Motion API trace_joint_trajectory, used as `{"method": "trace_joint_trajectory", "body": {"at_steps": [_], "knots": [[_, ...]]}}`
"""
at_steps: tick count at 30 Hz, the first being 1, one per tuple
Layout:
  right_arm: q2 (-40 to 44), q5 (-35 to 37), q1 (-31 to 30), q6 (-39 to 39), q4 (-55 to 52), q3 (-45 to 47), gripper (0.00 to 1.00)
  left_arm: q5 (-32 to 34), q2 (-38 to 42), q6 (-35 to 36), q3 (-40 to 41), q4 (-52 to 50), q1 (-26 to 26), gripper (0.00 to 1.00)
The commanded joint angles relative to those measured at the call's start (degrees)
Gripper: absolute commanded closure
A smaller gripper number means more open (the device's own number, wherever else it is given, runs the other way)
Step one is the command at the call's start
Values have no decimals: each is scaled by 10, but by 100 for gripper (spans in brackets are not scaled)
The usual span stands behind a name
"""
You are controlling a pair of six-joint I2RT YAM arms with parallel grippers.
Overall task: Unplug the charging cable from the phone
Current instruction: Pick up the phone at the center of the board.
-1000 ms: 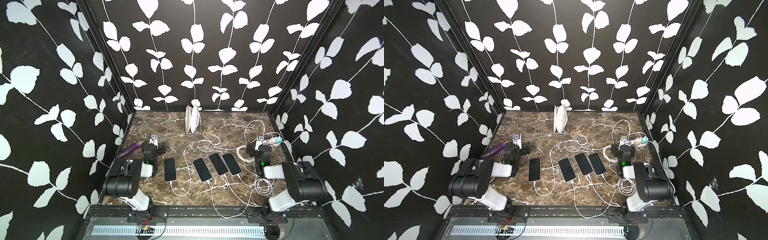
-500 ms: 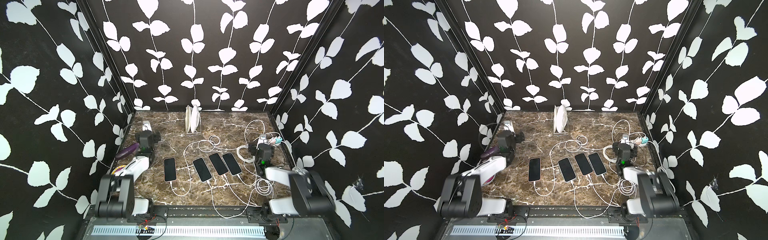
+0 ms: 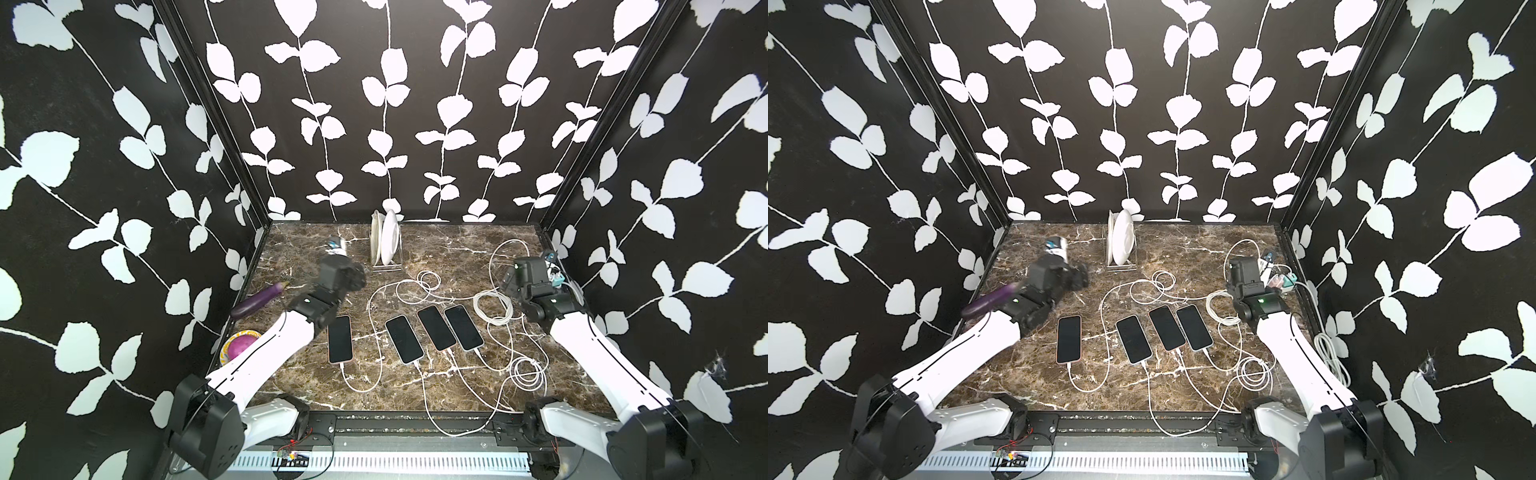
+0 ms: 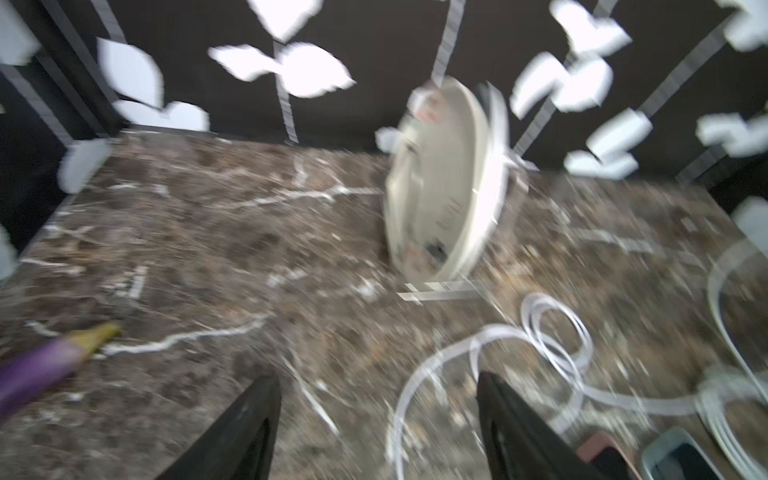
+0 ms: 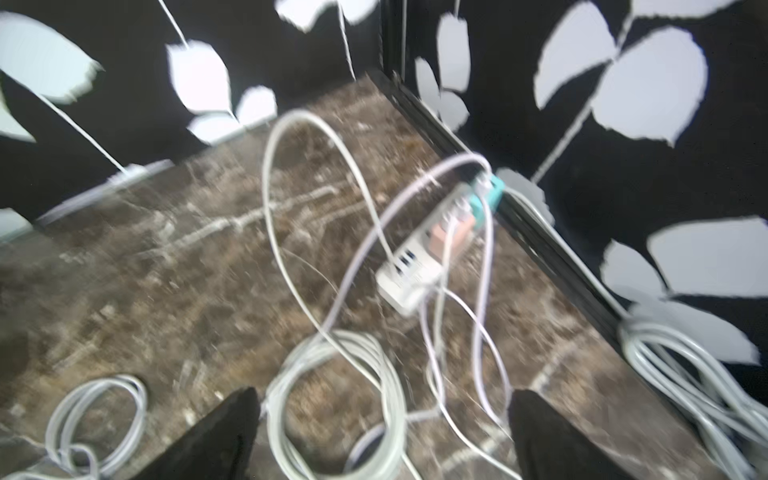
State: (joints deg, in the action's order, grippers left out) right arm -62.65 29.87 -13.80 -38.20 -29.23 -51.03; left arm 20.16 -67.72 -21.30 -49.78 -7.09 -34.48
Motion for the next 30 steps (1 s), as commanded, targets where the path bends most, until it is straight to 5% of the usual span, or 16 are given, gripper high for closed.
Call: {"method": "trace_joint_trajectory", "body": {"at_steps": [1,4,7,23,30], "knots": [[72,-53,11,-7,-58,27,6,56,21,-17,20,-39,-51,24],[47,-148,5,16,-87,-1,13,62,15,-32,31,-27,-89,24],[24,-170,-12,29,-117,-23,15,64,8,-44,31,-27,-89,24],[28,-110,-148,39,-134,-45,14,160,-41,-70,-11,-182,-88,15],[25,-103,-163,29,-132,-43,14,156,-35,-82,-8,-182,-88,15]]}}
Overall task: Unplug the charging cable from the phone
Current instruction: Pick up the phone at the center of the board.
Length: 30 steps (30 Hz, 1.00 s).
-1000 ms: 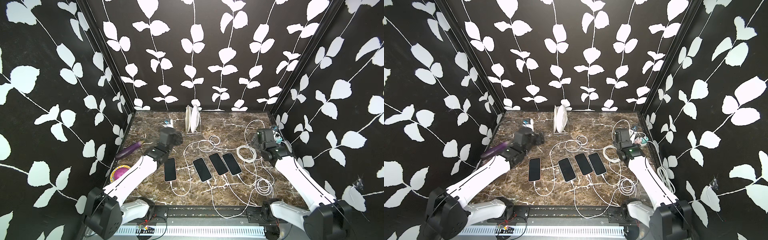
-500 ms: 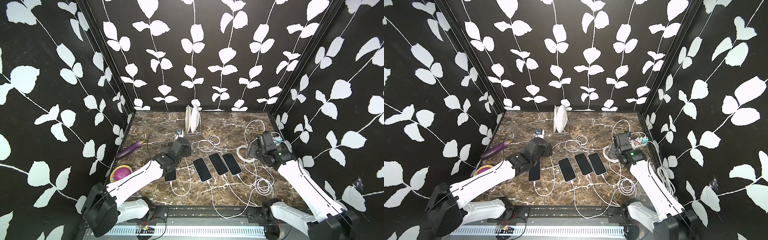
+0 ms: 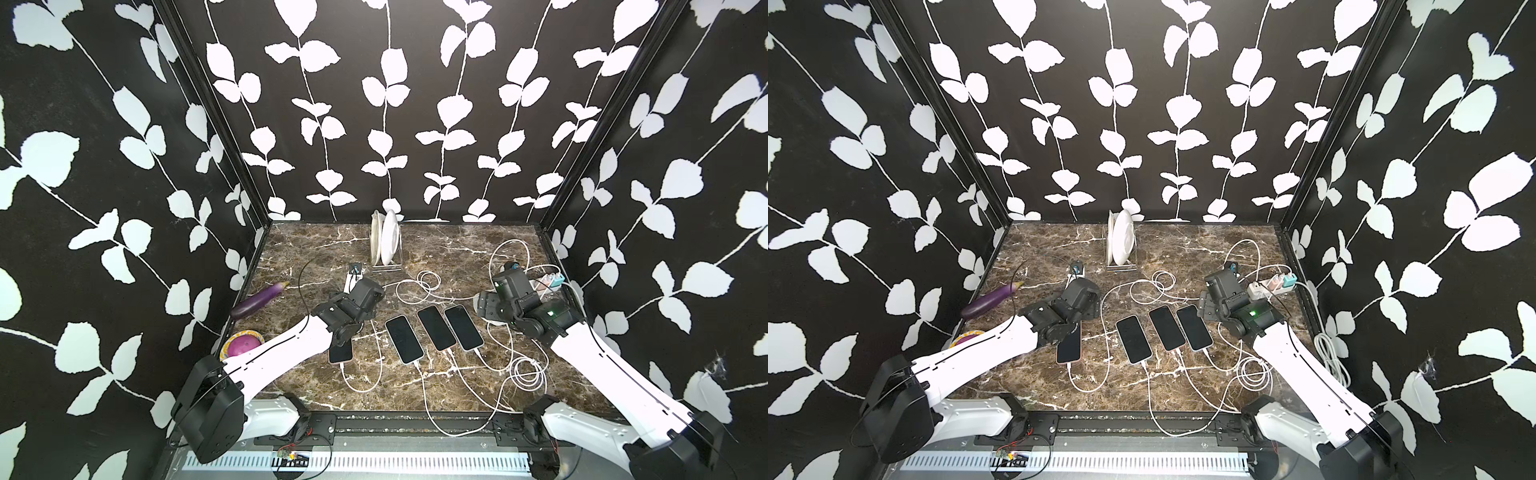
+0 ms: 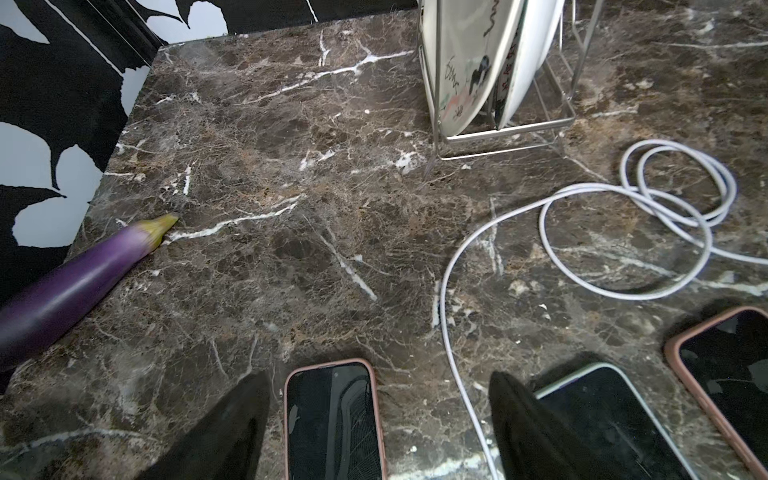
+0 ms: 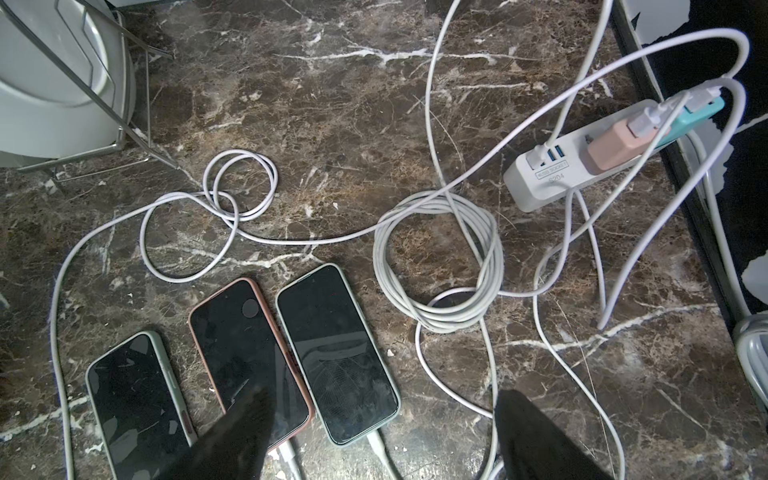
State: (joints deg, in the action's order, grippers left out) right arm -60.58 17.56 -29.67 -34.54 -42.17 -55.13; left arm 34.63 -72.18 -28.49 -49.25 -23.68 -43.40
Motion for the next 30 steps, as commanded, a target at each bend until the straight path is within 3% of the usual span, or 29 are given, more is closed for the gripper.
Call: {"method": "trace_joint_trajectory", "body": {"at_steps": [1,9,11,16,23,30], "knots": [[6,24,-4,-8,-6,-3,14,8,10,-10,-14,-14,1,15],[64,138,-3,-34,-3,39,12,-36,18,-7,-16,15,1,15],[83,109,7,-22,9,51,12,-36,20,-6,-18,10,1,15],[56,-61,54,14,36,42,18,-13,21,-14,-7,-10,1,14],[-8,-115,45,26,37,17,21,-3,17,-52,10,-81,1,12],[-58,-112,0,25,51,18,21,5,4,-102,42,-128,1,7]]}}
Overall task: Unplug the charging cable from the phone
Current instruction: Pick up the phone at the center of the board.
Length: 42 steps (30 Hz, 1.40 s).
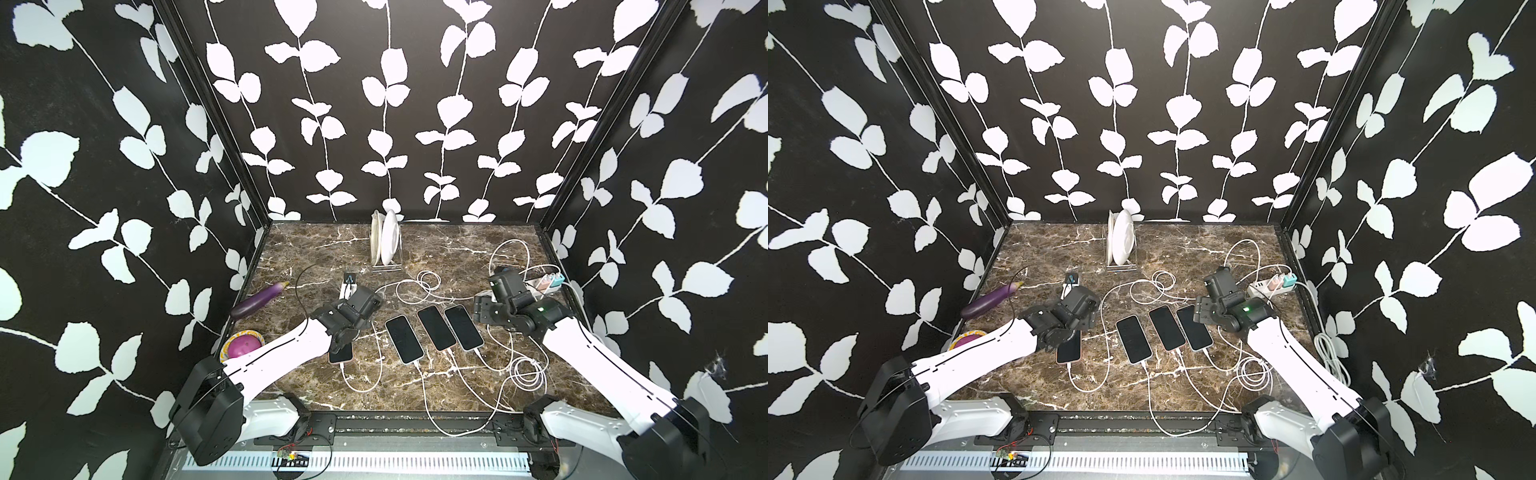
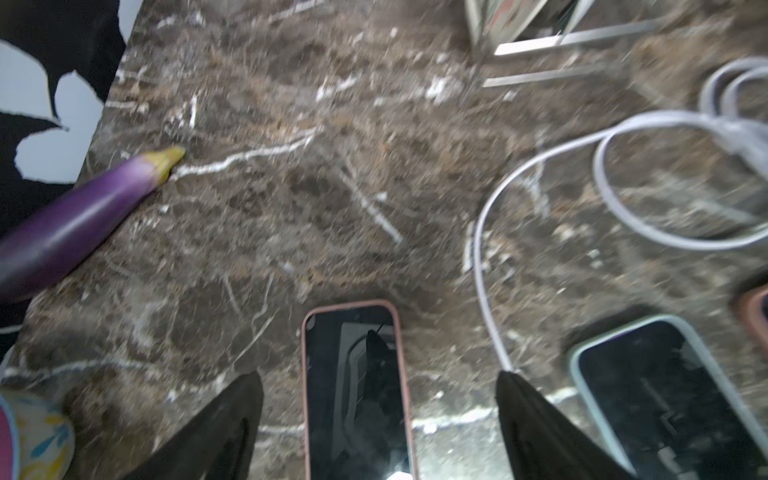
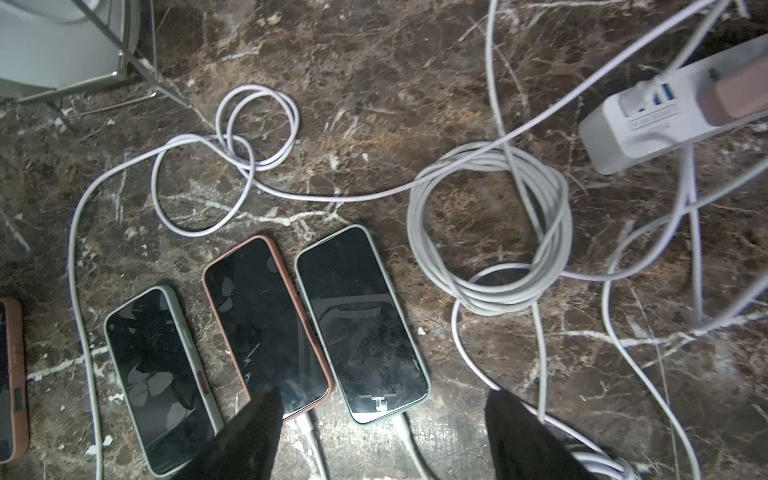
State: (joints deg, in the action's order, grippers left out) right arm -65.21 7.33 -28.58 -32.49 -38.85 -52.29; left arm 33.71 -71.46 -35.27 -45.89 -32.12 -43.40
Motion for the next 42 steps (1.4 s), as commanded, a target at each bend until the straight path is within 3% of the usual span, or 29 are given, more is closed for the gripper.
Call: {"method": "trace_joint_trajectory", "body": {"at_steps": [1,7,12,18,26,42], "knots": [[-15,-11,-14,4,21,-8,21,14,-9,-40,9,-49,1,6],[-21,-24,-39,-7,42,1,20,13,-45,-77,11,-70,3,3],[-41,15,-130,-22,69,11,20,-20,-73,-88,12,-69,26,2],[-58,36,-218,-52,143,37,20,-69,-51,-87,44,-40,78,2],[-127,48,-268,-54,139,-29,20,-115,-76,-78,52,-6,85,2],[-175,113,-372,-26,199,-56,20,-172,-108,-43,42,0,111,1]]}}
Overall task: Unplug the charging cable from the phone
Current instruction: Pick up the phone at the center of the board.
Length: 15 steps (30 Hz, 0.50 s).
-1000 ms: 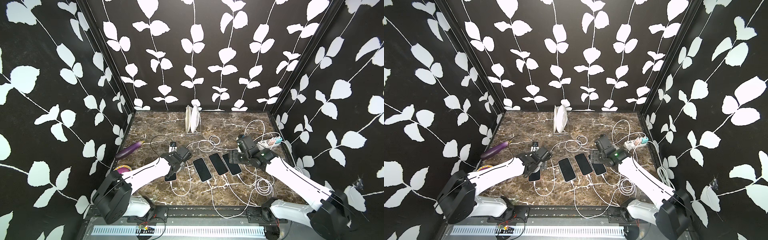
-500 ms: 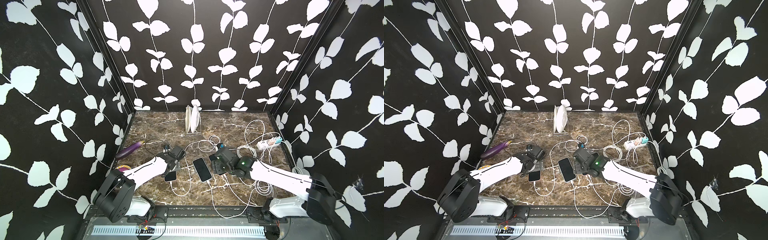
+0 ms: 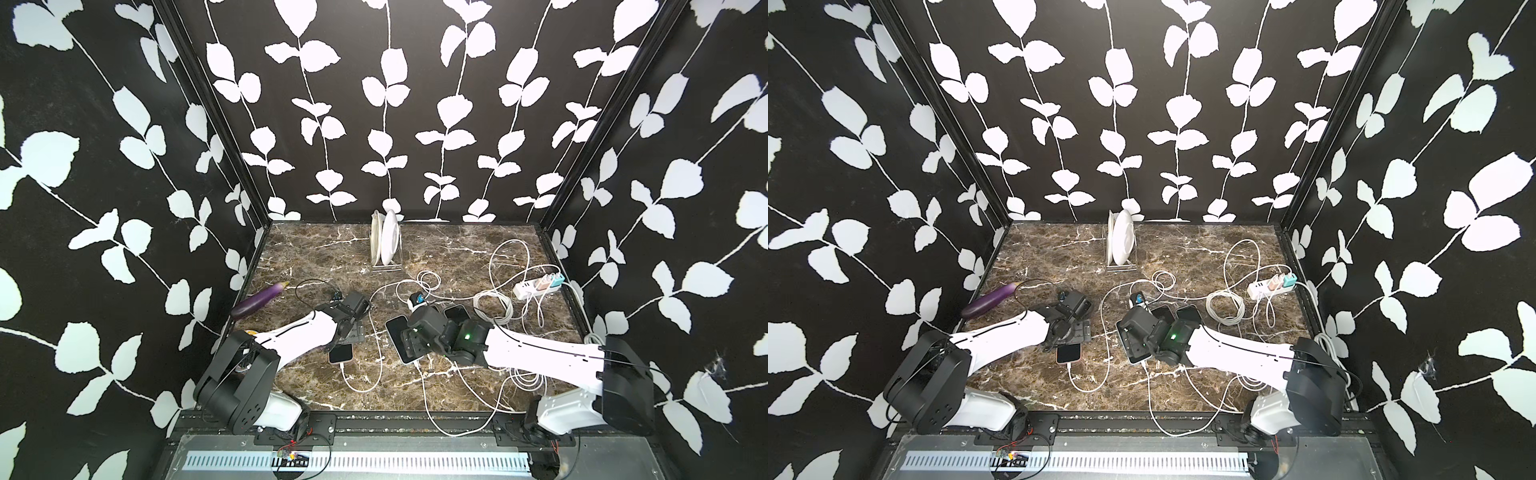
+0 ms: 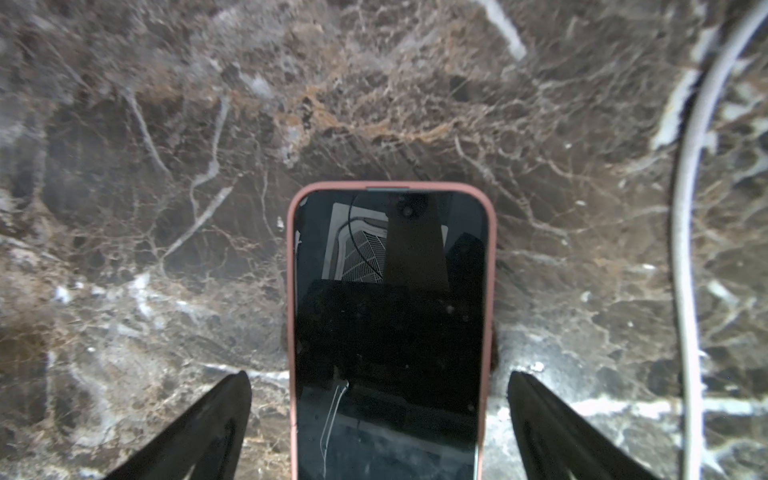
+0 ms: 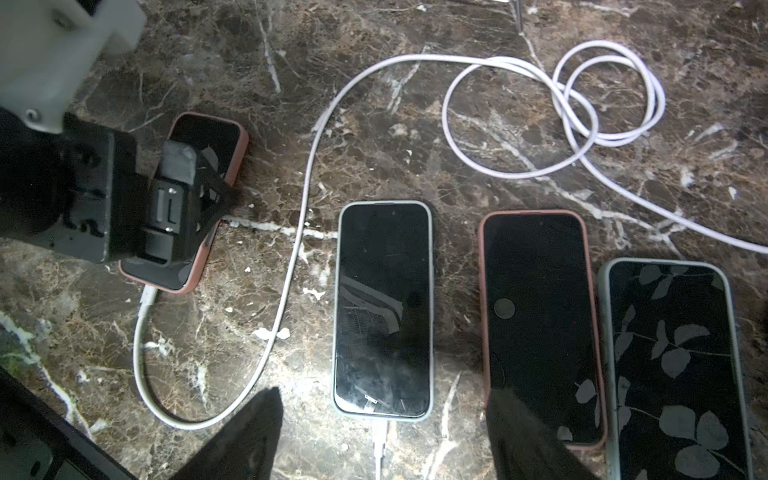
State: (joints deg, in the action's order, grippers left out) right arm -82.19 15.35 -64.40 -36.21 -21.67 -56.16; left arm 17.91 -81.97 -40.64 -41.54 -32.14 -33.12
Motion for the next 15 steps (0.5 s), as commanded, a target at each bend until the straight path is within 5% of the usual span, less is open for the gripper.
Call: {"method": "trace_joint_trajectory", "body": {"at_steps": [1,15], "knots": [[-7,35,-19,13,31,-19,20,-17,-3,11,1,3,10,2],[-16,61,-45,20,33,-32,20,-79,-32,15,17,27,48,2]]}}
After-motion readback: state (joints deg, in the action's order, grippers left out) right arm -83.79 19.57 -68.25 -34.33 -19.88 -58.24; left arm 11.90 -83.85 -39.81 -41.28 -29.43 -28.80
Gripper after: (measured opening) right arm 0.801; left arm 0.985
